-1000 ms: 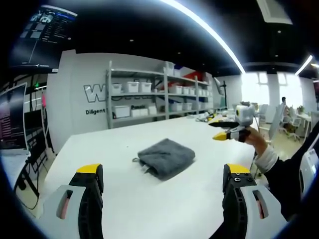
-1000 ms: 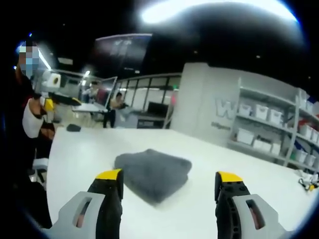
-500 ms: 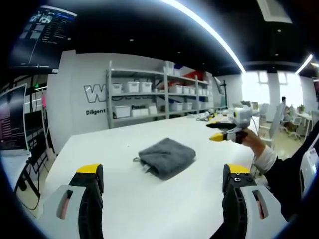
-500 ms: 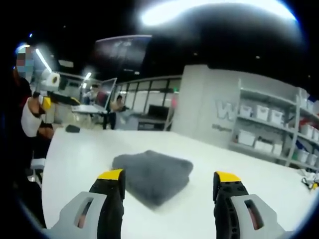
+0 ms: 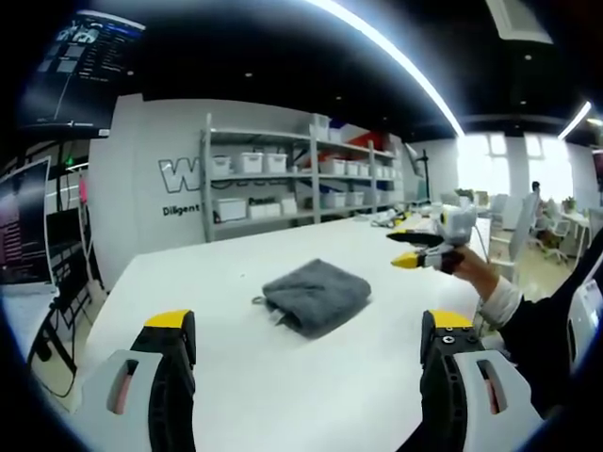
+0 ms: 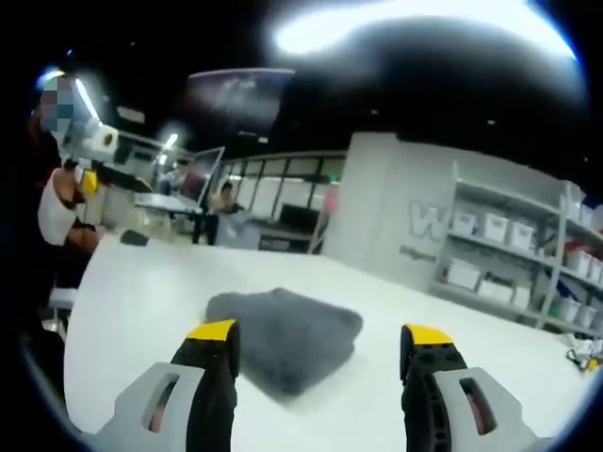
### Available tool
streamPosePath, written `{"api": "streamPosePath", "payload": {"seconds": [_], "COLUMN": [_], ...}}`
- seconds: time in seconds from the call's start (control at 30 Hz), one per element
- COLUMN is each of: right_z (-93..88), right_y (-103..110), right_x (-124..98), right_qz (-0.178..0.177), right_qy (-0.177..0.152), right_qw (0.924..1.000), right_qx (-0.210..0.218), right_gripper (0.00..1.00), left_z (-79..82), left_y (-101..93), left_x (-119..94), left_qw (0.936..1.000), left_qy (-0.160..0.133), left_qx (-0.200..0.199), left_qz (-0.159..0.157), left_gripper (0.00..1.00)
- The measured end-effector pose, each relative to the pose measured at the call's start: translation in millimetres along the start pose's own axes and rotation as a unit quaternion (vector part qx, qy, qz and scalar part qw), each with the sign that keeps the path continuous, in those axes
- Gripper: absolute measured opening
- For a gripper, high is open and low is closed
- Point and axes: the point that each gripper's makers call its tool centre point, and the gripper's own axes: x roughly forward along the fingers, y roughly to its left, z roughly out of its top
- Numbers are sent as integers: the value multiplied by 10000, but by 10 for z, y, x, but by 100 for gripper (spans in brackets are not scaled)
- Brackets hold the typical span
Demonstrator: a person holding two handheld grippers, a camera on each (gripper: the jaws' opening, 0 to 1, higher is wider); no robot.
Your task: Open the folded towel by lifting each exposed corner and separating the folded layers until the towel lies flat within the target outline without major curled edges
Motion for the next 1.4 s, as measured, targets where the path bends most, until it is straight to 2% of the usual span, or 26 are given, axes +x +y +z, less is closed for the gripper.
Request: {"api": "streamPosePath", "payload": {"seconds": [0.17, 0.4, 0.9, 1.4], "right_z": [29, 26, -93, -233], "right_y": [6, 99, 225, 213], "right_x": [13, 67, 164, 252], "right_qz": [22, 71, 242, 225], "right_qy": [-144, -179, 26, 139], "right_qw": [9999, 9998, 9997, 9996], "right_qx": [56, -10, 53, 86], "right_gripper": [68, 68, 67, 65], "left_z": [-6, 5, 20, 7], "left_y": [-1, -49, -25, -27], "left_x": [0, 4, -14, -15], "left_qw": [10000, 9999, 10000, 10000], "left_qy": [23, 31, 28, 41], "left_qx": [11, 79, 74, 69], "left_qz": [0, -57, -45, -52], "left_gripper": [98, 97, 97, 97]}}
